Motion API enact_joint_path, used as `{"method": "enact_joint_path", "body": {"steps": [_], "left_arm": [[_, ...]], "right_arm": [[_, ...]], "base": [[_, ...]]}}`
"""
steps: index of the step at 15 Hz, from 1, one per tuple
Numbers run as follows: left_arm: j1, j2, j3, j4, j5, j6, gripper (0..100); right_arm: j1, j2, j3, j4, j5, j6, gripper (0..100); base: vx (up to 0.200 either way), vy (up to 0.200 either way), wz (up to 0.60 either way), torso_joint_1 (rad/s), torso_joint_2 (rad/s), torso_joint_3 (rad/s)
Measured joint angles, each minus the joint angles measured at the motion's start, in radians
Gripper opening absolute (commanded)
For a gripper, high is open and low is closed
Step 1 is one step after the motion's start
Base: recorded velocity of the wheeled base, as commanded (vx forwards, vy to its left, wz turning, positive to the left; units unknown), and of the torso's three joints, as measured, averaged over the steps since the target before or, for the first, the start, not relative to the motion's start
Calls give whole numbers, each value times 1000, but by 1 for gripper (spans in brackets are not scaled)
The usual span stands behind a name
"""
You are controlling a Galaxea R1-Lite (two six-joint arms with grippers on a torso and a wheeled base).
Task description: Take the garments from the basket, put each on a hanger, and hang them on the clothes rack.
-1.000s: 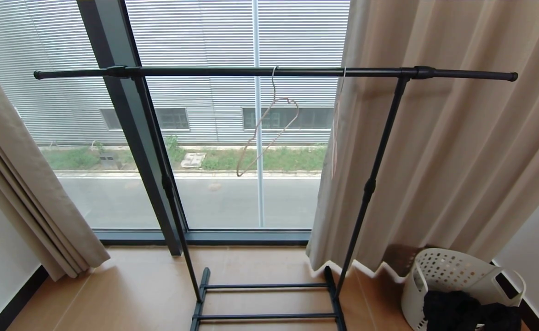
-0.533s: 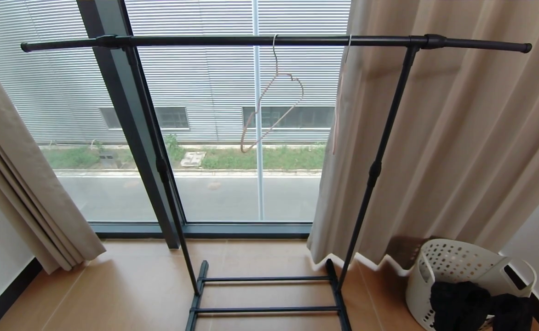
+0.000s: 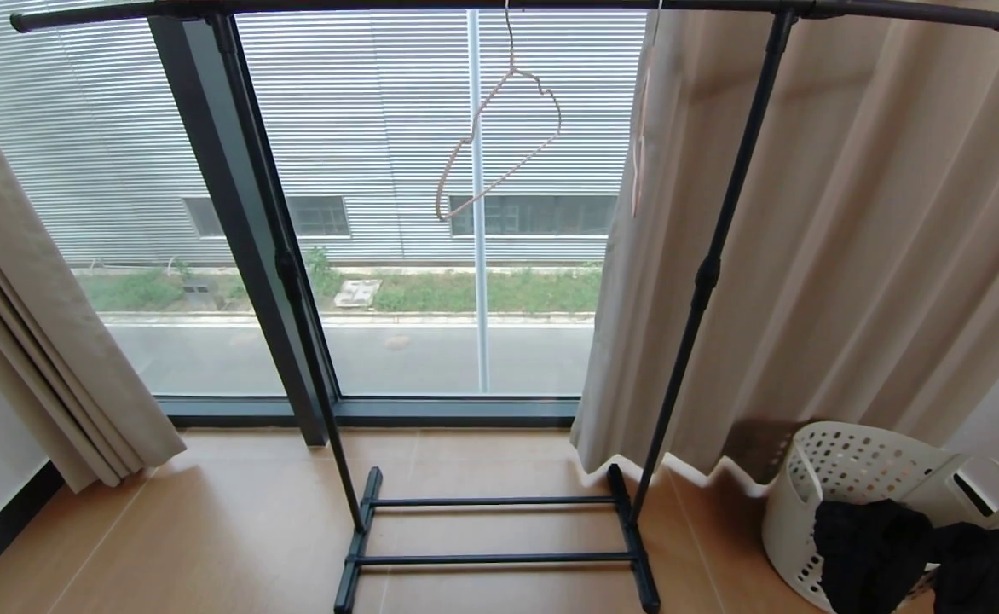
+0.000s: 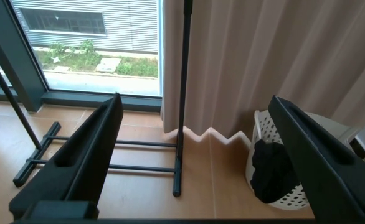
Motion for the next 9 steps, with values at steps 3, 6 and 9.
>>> {"method": "enact_joint_path", "body": {"steps": [3,6,9], "left_arm": [[0,0,0,1,0,-2,100],[0,0,0,0,-1,-7,100],[0,0,0,-1,0,0,100]], "right_arm": [[0,0,0,0,0,0,100],[0,0,0,0,0,0,100],[0,0,0,0,0,-1,100]], "base": [[0,0,0,-106,424,320],[0,0,0,-28,119,93],[0,0,-200,1,6,2]]}}
